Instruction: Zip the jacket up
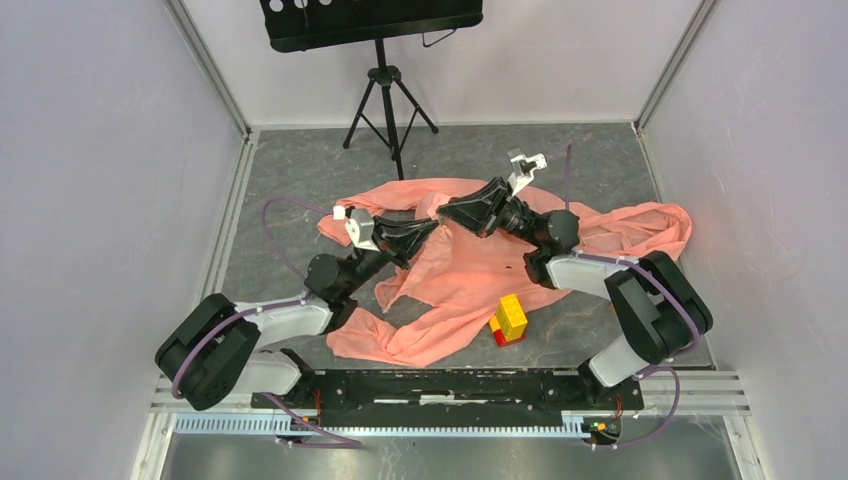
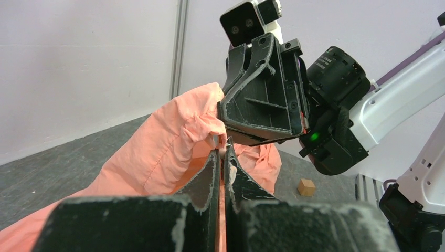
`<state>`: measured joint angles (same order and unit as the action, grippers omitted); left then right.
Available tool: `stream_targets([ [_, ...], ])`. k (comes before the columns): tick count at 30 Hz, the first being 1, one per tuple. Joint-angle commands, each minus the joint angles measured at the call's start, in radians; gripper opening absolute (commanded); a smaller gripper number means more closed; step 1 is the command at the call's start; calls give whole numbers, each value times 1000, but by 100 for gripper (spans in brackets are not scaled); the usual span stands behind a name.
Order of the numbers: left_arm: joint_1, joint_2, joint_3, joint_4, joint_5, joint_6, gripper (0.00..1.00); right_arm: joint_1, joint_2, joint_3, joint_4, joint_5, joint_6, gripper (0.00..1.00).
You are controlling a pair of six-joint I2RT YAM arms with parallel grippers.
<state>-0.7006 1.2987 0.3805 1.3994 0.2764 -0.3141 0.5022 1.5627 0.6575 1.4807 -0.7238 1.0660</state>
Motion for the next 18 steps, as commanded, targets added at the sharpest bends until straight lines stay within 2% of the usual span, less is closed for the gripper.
stream_targets([
  [1, 3, -37, 27, 21, -35, -13, 2, 37, -9, -17, 479, 22, -17, 1],
  [10, 0, -38, 30, 40, -43, -22, 2, 79, 36, -36, 478, 104, -8, 1],
  [14, -1, -59, 26, -10, -58, -28, 3, 78, 27, -46, 478, 115, -3, 1],
  [18, -2, -68, 0, -5, -78, -45, 12, 61, 22, -79, 478, 167, 14, 1],
])
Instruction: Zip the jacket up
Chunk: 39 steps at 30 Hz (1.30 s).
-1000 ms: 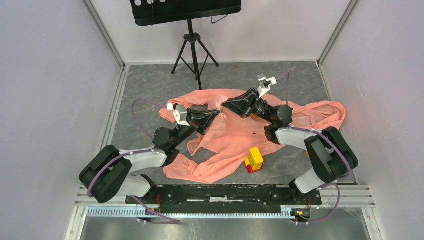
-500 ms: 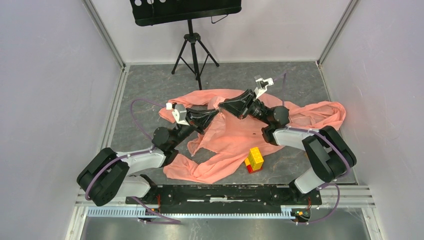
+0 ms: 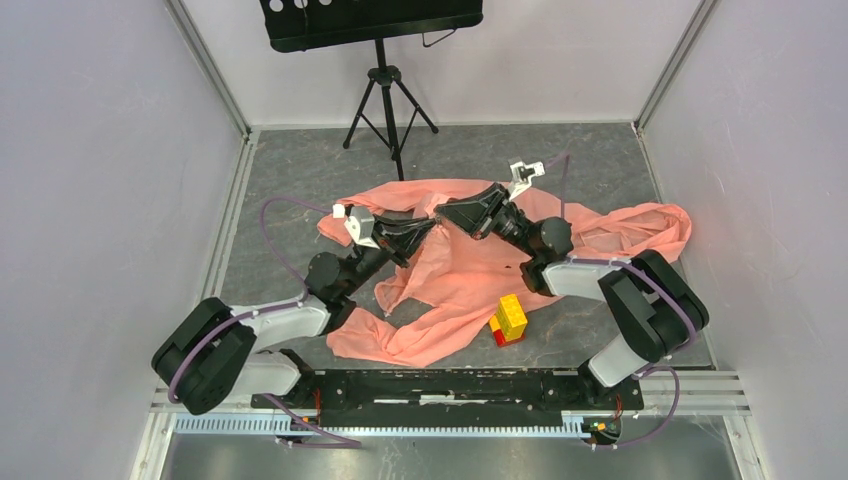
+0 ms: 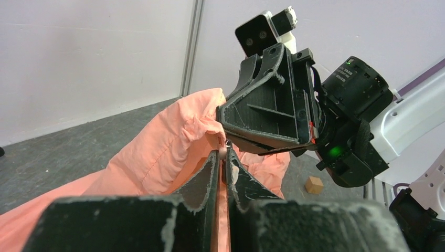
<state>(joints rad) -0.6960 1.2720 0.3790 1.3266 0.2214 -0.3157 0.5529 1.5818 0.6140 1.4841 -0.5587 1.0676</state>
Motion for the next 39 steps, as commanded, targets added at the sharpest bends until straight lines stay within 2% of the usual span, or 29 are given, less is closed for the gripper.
stream_targets([
  [1, -7, -45, -6, 66, -36, -45, 16, 8, 5, -37, 474, 9, 21, 1],
  [9, -7, -69, -51, 37, -75, -83, 48, 5, 30, -31, 474, 37, 45, 1],
  [11, -7, -78, -64, 22, -115, -138, 53, 5, 27, -31, 474, 36, 46, 1],
  [15, -7, -136, -51, -155, -260, -374, 61, 5, 22, -36, 475, 37, 42, 1],
  [16, -7, -145, -42, -183, -265, -406, 69, 5, 22, -37, 474, 40, 42, 1],
  [17, -7, -153, -37, -201, -273, -445, 71, 5, 22, -37, 475, 39, 40, 1],
  [24, -5, -179, 59, -376, -244, -548, 65, 5, 15, -39, 474, 35, 37, 1],
  [29, -4, -157, 69, -378, -253, -617, 55, 4, 8, -40, 474, 35, 36, 1],
  [39, -4, -116, 64, -344, -260, -640, 40, 2, 7, -43, 474, 37, 35, 1],
])
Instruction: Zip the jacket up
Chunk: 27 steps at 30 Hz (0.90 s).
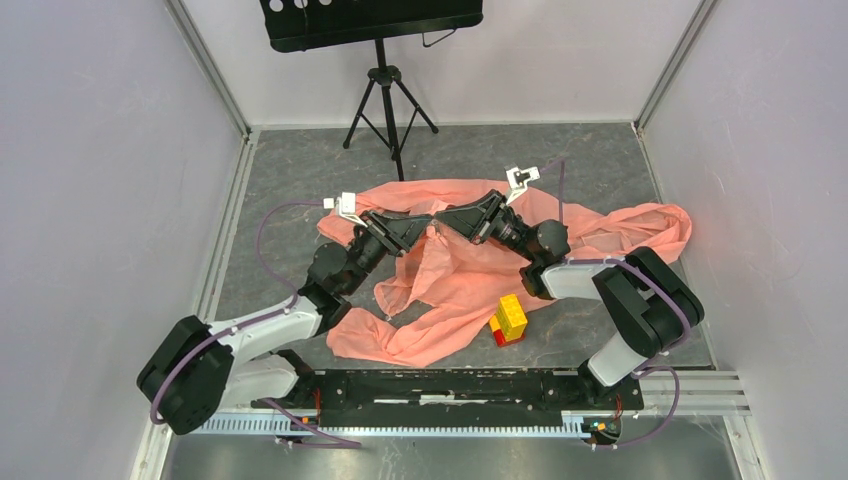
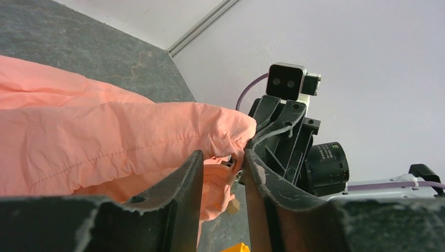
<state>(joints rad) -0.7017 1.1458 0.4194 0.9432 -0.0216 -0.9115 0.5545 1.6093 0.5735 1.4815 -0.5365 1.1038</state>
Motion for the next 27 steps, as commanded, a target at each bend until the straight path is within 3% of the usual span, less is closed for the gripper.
stream_targets([
  [1, 2, 12, 24, 43, -17, -44, 37, 1, -21, -3, 477, 14, 0, 1],
  [3, 2, 13, 27, 46, -12, -34, 28, 1, -23, -4, 477, 13, -2, 1],
  [6, 2, 11, 37, 42, -2, -17, 3, 1, -31, -12, 475, 19, -9, 1],
  [8, 2, 6, 42, 31, 3, -8, 2, -3, -34, -17, 467, 25, -8, 3],
  [9, 2, 2, 42, 23, 3, -5, 2, -7, -36, -17, 450, 24, -3, 12],
  [10, 2, -3, 44, 8, 2, 0, 2, -15, -45, -18, 406, 19, -5, 27],
  [12, 2, -15, 48, -35, -5, 11, 2, -31, -78, -16, 260, -12, -36, 40],
  [14, 4, -29, 61, -113, -23, 25, 2, -43, -142, -15, 41, -34, -106, 49],
  [15, 5, -38, 70, -153, -31, 29, 2, -45, -186, -13, -65, -39, -165, 61],
  [16, 6, -47, 85, -196, -35, 38, 2, -45, -228, -2, -235, -37, -226, 65],
  [21, 8, -67, 104, -270, -31, 37, 2, -12, -409, 145, -1031, 43, -620, 65],
  [23, 8, -66, 92, -265, -28, 16, 2, -4, -447, 194, -1207, 55, -714, 63],
  [27, 9, -70, 73, -237, -9, -4, 2, -1, -463, 244, -1356, 9, -771, 61],
])
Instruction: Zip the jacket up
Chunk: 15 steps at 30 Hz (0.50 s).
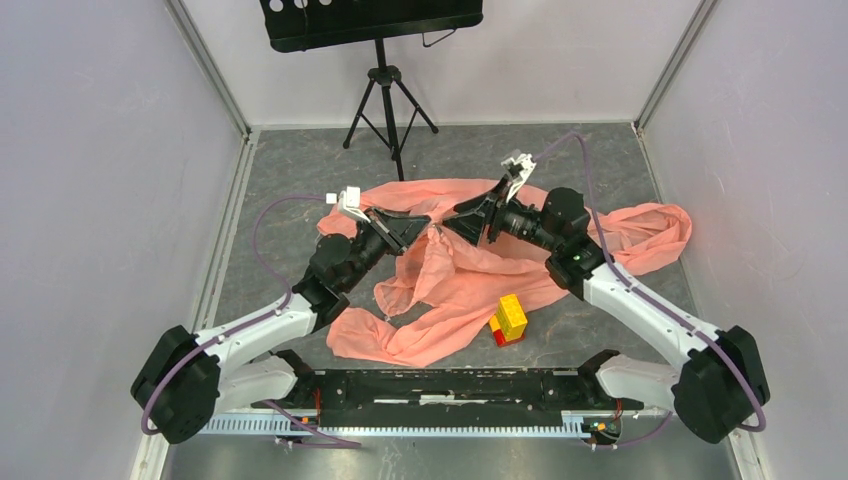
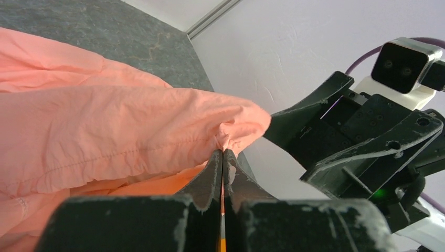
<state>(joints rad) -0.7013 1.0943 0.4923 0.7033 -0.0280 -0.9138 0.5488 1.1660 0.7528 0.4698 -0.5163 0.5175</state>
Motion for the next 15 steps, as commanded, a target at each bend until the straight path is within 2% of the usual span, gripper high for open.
stream_targets([
  [1, 8, -19, 3, -2, 2, -2, 2, 5, -9, 79, -376, -13, -201, 61],
  [3, 10, -25, 5, -2, 9, -3, 2, 8, 24, 102, -410, -37, -238, 59],
  [7, 10, -36, 5, -12, 15, 1, 2, 14, 57, 119, -412, -64, -255, 47],
  [15, 11, -33, 4, -4, 23, -5, 2, 25, 86, 99, -328, -118, -227, 49],
])
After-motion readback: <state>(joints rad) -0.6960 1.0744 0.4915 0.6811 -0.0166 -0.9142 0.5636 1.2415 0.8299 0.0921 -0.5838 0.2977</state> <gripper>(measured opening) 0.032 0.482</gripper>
